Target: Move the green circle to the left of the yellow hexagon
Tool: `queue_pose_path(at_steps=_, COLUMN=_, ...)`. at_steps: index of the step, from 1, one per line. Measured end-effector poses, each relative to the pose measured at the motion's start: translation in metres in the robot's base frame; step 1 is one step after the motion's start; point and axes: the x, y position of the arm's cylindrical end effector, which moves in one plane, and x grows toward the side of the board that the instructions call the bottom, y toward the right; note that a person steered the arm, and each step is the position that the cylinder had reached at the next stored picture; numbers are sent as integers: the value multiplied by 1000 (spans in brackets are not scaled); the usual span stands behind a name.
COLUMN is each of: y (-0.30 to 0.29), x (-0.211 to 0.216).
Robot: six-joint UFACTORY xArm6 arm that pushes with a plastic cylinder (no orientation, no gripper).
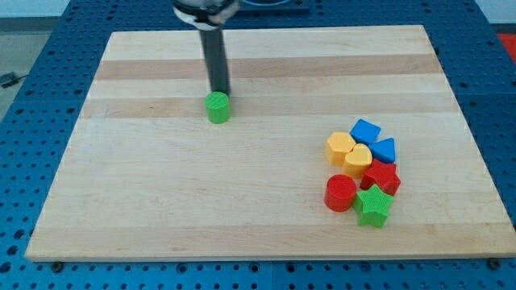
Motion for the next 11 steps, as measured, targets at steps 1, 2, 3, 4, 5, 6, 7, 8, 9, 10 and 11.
queue_pose_path(at_steps=1, y=41, x=23)
queue_pose_path(at_steps=2, y=36, x=-2)
queue_pose_path(at_steps=3, y=-10, x=-21)
queue_pose_path(at_steps=4, y=-25, x=9)
queue_pose_path(at_steps=5, y=13, x=48)
queue_pose_path(at_steps=6, y=30, x=60)
queue_pose_path(at_steps=7, y=-4, x=29)
queue_pose_path(at_steps=8, y=-58, x=20)
queue_pose_path(at_steps=9, y=-75, x=37)
queue_pose_path(at_steps=10, y=-59, x=53)
queue_pose_path(at_steps=11, y=-22, x=71)
